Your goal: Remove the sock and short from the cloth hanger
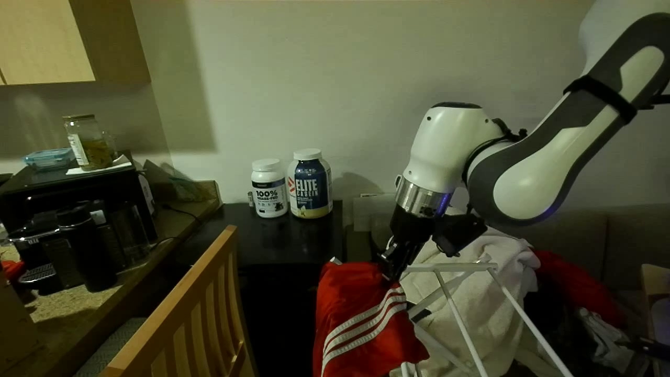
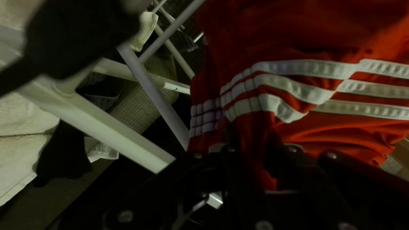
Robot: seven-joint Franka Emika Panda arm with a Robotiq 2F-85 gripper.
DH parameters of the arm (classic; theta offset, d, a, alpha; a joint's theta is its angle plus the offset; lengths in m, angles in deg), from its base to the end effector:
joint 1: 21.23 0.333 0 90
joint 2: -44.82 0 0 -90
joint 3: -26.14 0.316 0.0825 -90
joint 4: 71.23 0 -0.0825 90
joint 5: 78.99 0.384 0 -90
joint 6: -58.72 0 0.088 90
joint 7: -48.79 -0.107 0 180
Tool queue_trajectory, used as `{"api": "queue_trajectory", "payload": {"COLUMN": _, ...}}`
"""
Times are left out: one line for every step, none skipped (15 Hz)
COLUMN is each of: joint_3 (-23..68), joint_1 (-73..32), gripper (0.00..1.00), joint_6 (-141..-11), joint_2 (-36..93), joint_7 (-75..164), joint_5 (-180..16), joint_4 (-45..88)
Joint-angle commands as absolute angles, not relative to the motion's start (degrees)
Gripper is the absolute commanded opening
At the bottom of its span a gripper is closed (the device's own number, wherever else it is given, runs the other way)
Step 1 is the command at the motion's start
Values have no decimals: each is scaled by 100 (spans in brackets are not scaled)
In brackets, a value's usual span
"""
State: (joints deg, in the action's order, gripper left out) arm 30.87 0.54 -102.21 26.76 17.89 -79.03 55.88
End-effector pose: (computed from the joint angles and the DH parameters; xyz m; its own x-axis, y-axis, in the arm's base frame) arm 0.5168 0.2572 0.2613 0.9702 -0.0997 0.2209 -0.0644 -0.9848 -0.1615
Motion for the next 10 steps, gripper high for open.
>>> {"api": "queue_trajectory", "payload": {"joint_3": 2952, "joint_1": 117, "gripper": 0, "joint_6": -10388, "joint_2": 2820, "joint_7": 1658, "joint_5": -8028, "joint_4": 5793}}
{"api": "queue_trajectory", "payload": {"joint_3": 2960, "joint_1": 95, "gripper": 4, "joint_6": -10380, "joint_2": 2859, "joint_7": 1688, "joint_5": -8002, "joint_4": 5788}}
{"api": "queue_trajectory", "payload": {"joint_3": 2961, "joint_1": 82, "gripper": 2, "joint_6": -10366, "joint_2": 2884, "joint_7": 1696, "joint_5": -7987, "joint_4": 5781}}
{"api": "queue_trajectory", "payload": {"joint_3": 2963, "joint_1": 55, "gripper": 3, "joint_6": -10304, "joint_2": 2935, "joint_7": 1710, "joint_5": -7959, "joint_4": 5750}}
{"api": "queue_trajectory", "payload": {"joint_3": 2953, "joint_1": 46, "gripper": 4, "joint_6": -10285, "joint_2": 2959, "joint_7": 1708, "joint_5": -7956, "joint_4": 5736}}
{"api": "queue_trajectory", "payload": {"joint_3": 2914, "joint_1": 44, "gripper": 4, "joint_6": -10259, "joint_2": 3009, "joint_7": 1682, "joint_5": -7984, "joint_4": 5707}}
{"api": "queue_trajectory", "payload": {"joint_3": 2867, "joint_1": 45, "gripper": 3, "joint_6": -10252, "joint_2": 3056, "joint_7": 1651, "joint_5": -8024, "joint_4": 5688}}
{"api": "queue_trajectory", "payload": {"joint_3": 2822, "joint_1": 30, "gripper": 4, "joint_6": -10249, "joint_2": 3117, "joint_7": 1640, "joint_5": -8056, "joint_4": 5668}}
{"api": "queue_trajectory", "payload": {"joint_3": 2776, "joint_1": 17, "gripper": 4, "joint_6": -10262, "joint_2": 3169, "joint_7": 1621, "joint_5": -8091, "joint_4": 5652}}
{"api": "queue_trajectory", "payload": {"joint_3": 2686, "joint_1": 19, "gripper": 4, "joint_6": -10294, "joint_2": 3223, "joint_7": 1561, "joint_5": -8188, "joint_4": 5636}}
